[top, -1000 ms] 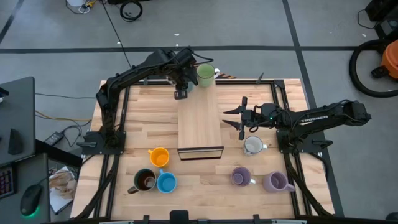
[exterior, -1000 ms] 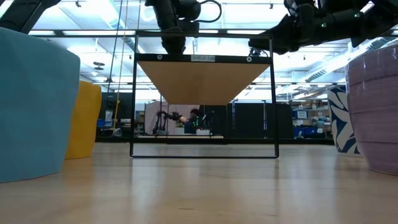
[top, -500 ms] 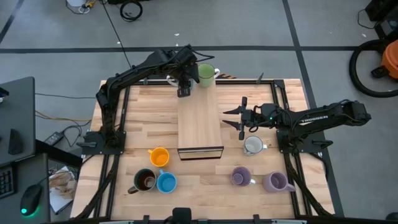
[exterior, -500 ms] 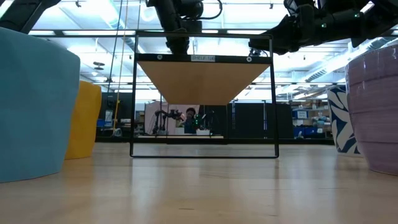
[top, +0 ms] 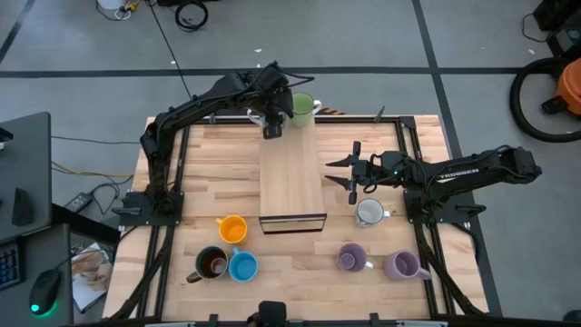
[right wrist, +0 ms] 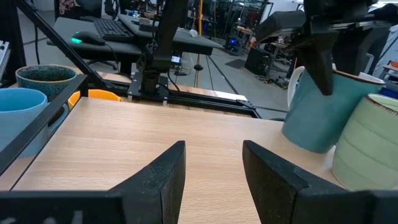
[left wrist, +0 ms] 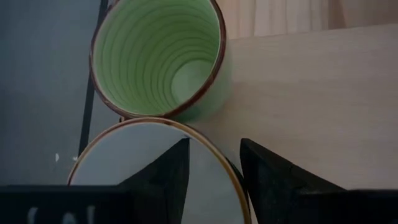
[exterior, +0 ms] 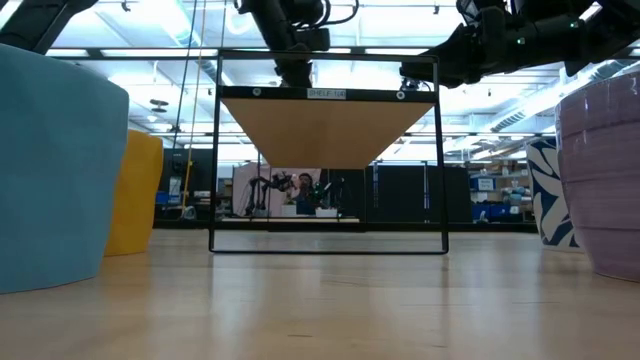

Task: Place coffee mugs
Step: Put the light blue mug on the shelf aligned with the light green mug, then put the dark blue mug on the shelf

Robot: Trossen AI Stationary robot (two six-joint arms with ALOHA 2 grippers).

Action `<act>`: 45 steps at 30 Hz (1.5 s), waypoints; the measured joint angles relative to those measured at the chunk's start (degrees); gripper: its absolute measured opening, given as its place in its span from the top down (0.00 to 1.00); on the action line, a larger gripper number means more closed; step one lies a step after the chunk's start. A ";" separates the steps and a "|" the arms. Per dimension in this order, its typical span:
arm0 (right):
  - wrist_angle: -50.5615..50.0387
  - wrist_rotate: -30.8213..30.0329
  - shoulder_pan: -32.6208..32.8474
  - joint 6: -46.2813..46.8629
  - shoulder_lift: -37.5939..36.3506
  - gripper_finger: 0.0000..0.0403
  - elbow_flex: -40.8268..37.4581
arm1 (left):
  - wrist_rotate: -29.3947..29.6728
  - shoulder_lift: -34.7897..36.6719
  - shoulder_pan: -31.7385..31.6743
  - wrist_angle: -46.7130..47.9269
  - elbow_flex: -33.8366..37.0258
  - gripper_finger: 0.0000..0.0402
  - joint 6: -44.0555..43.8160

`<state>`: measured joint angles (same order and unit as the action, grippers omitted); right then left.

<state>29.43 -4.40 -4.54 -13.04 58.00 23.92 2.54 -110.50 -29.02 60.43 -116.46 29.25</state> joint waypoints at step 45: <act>-4.36 -7.42 4.44 0.77 -0.05 0.59 0.00 | -14.64 14.24 17.90 21.87 15.17 0.63 -24.40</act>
<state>25.07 -11.82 -0.10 -12.27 57.95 23.92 -12.10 -96.26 -11.12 82.30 -101.29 4.85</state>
